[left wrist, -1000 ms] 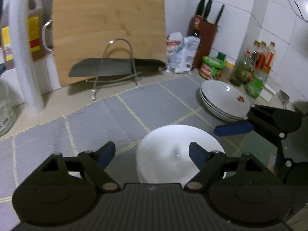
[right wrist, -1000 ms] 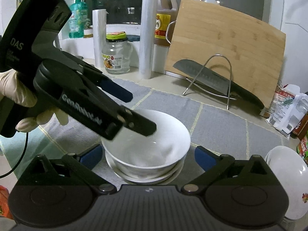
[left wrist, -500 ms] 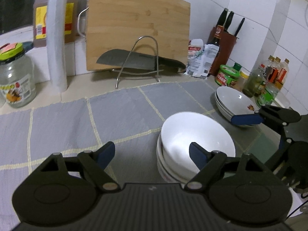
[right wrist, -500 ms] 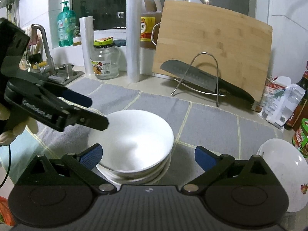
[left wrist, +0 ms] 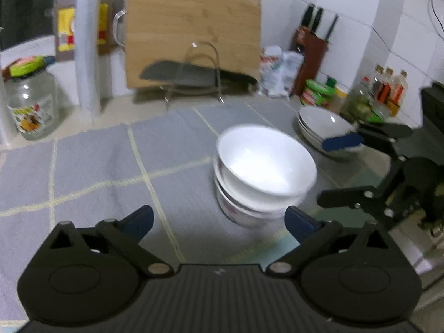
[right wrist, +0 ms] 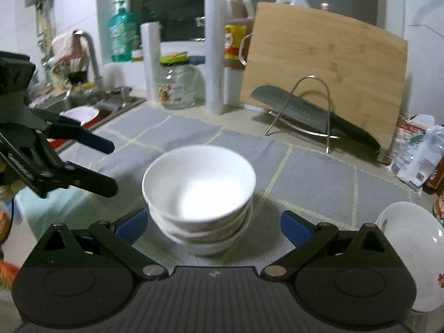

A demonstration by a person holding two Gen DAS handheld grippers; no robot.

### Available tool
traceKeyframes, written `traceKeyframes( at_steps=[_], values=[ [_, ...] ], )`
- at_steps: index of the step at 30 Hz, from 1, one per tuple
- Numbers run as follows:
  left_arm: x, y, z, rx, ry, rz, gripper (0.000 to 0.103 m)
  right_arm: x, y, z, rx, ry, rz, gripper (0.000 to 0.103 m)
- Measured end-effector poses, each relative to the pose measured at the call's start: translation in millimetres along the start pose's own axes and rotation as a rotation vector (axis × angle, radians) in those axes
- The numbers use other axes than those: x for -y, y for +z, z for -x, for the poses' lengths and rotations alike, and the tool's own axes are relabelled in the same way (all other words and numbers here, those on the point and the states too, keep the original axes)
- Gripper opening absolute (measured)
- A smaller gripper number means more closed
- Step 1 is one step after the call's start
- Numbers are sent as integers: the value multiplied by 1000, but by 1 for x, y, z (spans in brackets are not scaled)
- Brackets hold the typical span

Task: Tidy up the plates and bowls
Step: 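Withdraw the left gripper from the bowl stack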

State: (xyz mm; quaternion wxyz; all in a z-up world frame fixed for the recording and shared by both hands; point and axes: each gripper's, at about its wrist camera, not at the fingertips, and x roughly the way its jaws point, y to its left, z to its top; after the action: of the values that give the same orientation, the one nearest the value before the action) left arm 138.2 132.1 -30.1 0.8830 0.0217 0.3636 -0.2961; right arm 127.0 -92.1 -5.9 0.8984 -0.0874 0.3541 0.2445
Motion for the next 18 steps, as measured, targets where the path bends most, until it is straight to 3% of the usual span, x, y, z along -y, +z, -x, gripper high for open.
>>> traceKeyframes(
  at_steps=[11, 18],
  values=[
    [27, -14, -59, -131, 31, -29, 100, 22, -37, -42, -149, 52, 46, 103],
    [44, -21, -83, -174, 75, -126, 100, 30, -52, -52, -187, 87, 81, 103]
  ],
)
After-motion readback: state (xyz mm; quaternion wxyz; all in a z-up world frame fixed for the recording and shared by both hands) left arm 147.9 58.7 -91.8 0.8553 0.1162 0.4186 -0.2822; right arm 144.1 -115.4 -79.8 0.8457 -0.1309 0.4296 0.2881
